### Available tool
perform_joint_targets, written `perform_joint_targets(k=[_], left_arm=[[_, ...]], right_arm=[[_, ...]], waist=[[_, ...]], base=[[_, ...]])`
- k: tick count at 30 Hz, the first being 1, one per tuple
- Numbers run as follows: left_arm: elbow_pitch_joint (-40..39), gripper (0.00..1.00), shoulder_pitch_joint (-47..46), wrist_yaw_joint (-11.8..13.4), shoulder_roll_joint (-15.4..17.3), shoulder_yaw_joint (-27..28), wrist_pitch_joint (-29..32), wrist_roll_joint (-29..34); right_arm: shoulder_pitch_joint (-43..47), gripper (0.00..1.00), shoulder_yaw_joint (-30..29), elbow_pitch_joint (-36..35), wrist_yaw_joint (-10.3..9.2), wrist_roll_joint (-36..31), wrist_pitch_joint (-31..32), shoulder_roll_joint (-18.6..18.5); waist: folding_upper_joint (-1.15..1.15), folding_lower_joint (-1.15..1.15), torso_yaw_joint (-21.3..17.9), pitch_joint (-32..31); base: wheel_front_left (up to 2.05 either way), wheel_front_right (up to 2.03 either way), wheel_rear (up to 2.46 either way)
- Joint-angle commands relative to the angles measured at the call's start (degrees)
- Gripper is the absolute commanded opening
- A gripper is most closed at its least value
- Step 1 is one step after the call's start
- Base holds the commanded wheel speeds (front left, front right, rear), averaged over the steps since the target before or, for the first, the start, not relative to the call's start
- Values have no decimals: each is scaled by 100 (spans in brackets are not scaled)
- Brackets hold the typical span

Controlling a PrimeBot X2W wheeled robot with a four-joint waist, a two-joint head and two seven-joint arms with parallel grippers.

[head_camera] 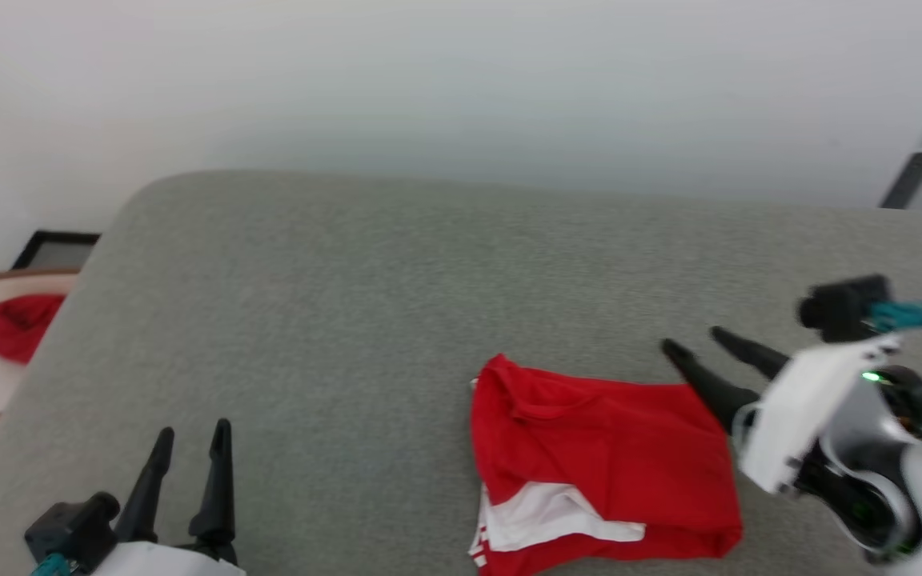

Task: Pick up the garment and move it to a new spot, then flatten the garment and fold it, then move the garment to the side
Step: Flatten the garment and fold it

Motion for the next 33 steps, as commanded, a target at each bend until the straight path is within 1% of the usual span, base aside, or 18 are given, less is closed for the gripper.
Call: perform_joint_targets(k=[1, 4, 9, 13, 19, 24, 33], left_arm=[[-32, 100, 83, -13, 27, 39, -6, 55], [-97, 100, 164, -13, 50, 121, -6, 130], [-208, 100, 311, -13, 91, 214, -6, 298], [-276, 100, 391, -13, 93, 277, -6, 384], [-337, 100, 479, -13, 105, 297, -6, 523], [-374, 100, 572, -13, 93, 357, -6, 654], [-477, 100, 733, -13, 61, 470, -6, 817]], right_arm=[[162, 100, -28, -123, -4, 47, -229, -169], [474, 100, -30, -309, -4, 2, -901, -560], [946, 100, -60, -325, -4, -102, -2188, -1086], [1319, 100, -102, -107, -4, -144, -3089, -1284], [1752, 100, -170, 280, -4, -283, -4063, -1451], [1973, 100, -272, 514, -4, -430, -4530, -1458], [2311, 100, -574, 521, -4, -560, -4756, -1333]], waist=[[0, 0, -291, -101], [0, 0, -493, -148], [0, 0, -783, -185], [0, 0, -953, -210], [0, 0, -1068, -265], [0, 0, -1102, -330], [0, 0, -1045, -405]], base=[[0, 0, 0], [0, 0, 0], [0, 0, 0], [0, 0, 0], [0, 0, 0], [0, 0, 0], [0, 0, 0]])
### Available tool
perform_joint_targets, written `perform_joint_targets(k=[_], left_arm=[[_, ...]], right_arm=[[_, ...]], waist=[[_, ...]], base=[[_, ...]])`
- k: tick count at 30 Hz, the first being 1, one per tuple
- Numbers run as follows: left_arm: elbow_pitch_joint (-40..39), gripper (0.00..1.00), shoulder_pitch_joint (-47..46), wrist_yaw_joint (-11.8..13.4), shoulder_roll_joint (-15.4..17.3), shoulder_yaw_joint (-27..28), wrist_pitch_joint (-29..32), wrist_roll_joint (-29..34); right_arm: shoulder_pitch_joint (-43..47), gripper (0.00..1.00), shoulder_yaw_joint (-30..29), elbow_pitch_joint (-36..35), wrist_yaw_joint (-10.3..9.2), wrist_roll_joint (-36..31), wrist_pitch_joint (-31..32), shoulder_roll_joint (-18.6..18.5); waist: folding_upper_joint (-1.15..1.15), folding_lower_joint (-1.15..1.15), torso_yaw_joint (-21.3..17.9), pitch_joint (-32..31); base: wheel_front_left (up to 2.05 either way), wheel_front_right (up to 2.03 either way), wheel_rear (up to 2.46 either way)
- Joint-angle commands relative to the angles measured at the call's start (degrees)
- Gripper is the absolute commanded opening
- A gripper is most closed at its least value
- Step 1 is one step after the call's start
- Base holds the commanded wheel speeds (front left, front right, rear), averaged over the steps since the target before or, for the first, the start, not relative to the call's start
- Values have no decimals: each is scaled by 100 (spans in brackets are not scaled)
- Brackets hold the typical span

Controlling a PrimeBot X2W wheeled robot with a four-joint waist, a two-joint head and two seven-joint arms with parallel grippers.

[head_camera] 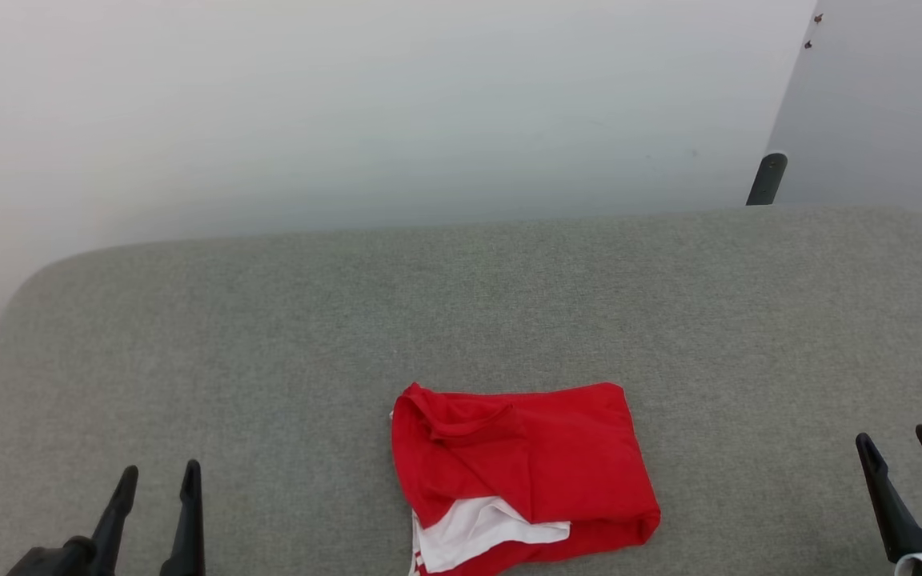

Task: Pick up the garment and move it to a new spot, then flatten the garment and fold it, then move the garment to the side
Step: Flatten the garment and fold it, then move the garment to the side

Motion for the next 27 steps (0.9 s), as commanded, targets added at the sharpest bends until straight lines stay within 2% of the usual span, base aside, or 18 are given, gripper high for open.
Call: perform_joint_targets(k=[1, 13, 19, 27], left_arm=[[-19, 100, 63, -13, -13, 15, -6, 35], [13, 100, -31, -13, -84, -30, -6, 76], [21, 100, -71, -13, -66, -2, -6, 95], [105, 100, -114, -13, -21, 38, -6, 185]], right_arm=[[104, 100, -58, -28, -4, -50, -31, 41], [111, 100, -26, -82, -4, -166, -54, 159], [-37, 100, 220, -45, -4, -156, -48, 213], [-279, 100, 596, 159, -4, -94, 23, 343]], waist=[[0, 0, 20, -8], [0, 0, 226, -30], [0, 0, 546, -53], [0, 0, 1191, -116]], base=[[0, 0, 0], [0, 0, 0], [0, 0, 0], [0, 0, 0]])
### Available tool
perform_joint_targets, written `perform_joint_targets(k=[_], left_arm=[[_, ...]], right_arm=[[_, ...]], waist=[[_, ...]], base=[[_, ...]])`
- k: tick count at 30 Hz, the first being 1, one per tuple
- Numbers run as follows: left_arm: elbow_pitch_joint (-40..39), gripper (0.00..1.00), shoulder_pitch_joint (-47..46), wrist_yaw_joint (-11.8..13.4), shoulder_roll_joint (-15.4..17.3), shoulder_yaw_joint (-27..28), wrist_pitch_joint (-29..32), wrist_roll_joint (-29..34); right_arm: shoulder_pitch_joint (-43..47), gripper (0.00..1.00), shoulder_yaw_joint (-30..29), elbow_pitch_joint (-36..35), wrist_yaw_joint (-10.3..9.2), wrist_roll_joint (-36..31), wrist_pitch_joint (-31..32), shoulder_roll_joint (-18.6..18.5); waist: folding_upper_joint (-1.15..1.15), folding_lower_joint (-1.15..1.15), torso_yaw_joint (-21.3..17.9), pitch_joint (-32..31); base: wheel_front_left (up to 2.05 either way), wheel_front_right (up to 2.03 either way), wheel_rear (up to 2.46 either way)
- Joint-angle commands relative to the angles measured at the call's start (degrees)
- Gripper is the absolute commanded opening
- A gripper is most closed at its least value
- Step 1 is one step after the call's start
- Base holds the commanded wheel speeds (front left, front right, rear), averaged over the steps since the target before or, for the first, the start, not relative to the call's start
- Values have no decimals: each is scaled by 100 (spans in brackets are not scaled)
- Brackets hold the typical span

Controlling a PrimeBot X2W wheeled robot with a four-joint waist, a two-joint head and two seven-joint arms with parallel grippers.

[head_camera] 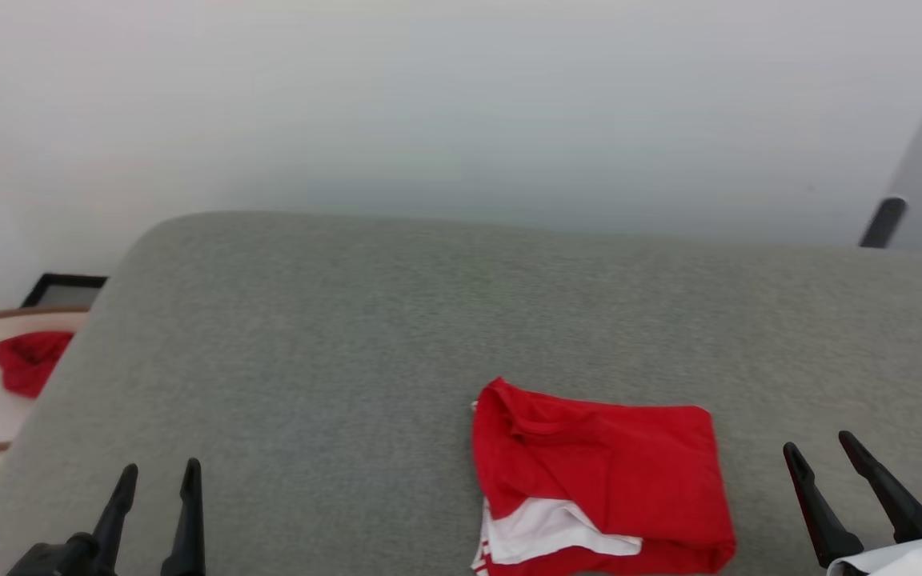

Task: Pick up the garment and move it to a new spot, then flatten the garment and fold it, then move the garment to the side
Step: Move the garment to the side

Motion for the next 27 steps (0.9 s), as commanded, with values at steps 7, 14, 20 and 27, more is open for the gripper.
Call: perform_joint_targets(k=[7, 14, 20, 27], left_arm=[[37, 100, -50, -13, -43, -29, -6, 39], [14, 100, -131, -13, -67, -163, -6, 13], [3, 100, -406, -13, -134, -285, -6, -11], [68, 100, -705, -14, -236, -436, -6, -53]], right_arm=[[-288, 100, 87, 270, -4, 138, 347, -50], [-599, 100, 201, 399, -4, 365, 1289, -216], [-878, 100, 203, 409, -5, 570, 2335, -318], [-1000, 100, 161, 323, -4, 740, 3731, -249]], waist=[[0, 0, 503, 12], [0, 0, 568, 372], [0, 0, 611, 894], [0, 0, 728, 1334]], base=[[0, 0, 0], [0, 0, 0], [0, 0, 0], [0, 0, 0]])
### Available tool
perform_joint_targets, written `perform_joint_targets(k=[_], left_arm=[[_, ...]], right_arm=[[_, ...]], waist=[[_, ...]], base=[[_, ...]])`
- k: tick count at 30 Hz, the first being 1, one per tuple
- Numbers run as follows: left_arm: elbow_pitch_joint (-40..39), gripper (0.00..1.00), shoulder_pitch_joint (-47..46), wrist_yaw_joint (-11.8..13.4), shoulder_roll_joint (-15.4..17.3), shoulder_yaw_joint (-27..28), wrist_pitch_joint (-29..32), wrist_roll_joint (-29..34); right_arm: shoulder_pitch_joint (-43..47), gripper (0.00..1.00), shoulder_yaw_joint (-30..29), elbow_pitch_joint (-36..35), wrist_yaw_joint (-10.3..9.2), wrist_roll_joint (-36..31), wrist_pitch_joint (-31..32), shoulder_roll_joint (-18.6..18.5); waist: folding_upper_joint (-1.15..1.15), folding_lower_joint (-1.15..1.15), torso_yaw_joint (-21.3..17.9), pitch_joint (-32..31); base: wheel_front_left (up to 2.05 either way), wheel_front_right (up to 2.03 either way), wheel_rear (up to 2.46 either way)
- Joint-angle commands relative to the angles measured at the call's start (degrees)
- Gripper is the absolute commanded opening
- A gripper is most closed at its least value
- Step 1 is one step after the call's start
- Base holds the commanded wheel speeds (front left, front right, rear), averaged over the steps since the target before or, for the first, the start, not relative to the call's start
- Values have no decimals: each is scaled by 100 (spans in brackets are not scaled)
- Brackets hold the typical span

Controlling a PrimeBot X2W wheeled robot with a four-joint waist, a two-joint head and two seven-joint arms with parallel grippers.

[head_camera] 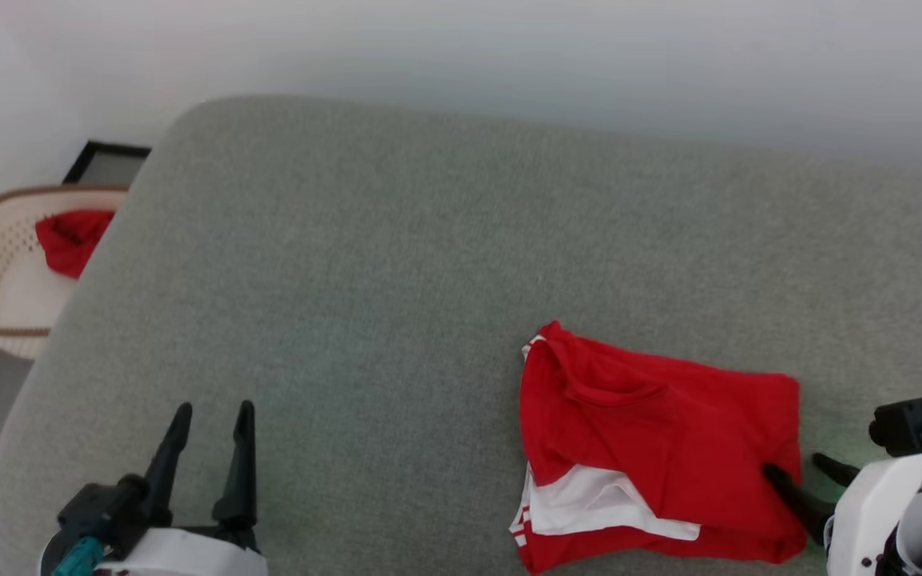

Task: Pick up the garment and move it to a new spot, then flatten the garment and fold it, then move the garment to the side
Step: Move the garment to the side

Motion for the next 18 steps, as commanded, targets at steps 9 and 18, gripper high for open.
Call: perform_joint_targets(k=[9, 18], left_arm=[[97, 100, -288, -14, -112, -123, -6, -61], [193, 100, -352, -14, -138, -115, -6, -99]], right_arm=[[13, 100, -309, -79, -5, 71, 1557, 425], [-210, 0, -405, -478, -1, -59, 2091, 350]], waist=[[0, 0, 231, 551], [0, 0, 250, 542]], base=[[0, 0, 0], [0, 0, 0]])
